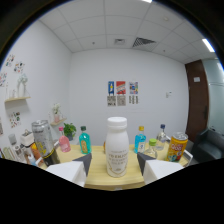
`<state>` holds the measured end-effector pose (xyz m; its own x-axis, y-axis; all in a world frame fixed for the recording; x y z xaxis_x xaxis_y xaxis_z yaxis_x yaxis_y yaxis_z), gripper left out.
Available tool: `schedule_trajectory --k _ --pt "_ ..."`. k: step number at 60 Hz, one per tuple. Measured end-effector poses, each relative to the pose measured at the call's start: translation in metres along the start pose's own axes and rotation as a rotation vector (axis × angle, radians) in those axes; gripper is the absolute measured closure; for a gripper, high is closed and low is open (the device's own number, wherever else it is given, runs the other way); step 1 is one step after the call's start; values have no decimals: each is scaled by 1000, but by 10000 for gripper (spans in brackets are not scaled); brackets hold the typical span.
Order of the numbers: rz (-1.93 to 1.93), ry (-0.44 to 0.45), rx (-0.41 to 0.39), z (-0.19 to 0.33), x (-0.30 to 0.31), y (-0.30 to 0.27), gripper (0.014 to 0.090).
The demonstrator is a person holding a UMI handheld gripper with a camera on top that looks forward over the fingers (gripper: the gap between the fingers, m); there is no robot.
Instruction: Make me a cup of Mount Fuji.
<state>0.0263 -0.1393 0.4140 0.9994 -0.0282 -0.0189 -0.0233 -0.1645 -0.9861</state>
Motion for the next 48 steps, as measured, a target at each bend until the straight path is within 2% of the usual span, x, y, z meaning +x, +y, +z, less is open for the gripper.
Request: schedule_trajectory --k 7,10,14,19,20,34,48 --pt "-14 -12 -1 32 3 5 201" --pt "-11 -21 -3 42 4 6 227" --pt "-5 -30 -9 54 5 8 314" --pt "9 -36 -25 63 5 13 519" --pt "11 -32 -27 63 6 13 532" --pt "16 -54 -38 56 4 13 556" --pt "44 -45 41 -2 24 -14 565"
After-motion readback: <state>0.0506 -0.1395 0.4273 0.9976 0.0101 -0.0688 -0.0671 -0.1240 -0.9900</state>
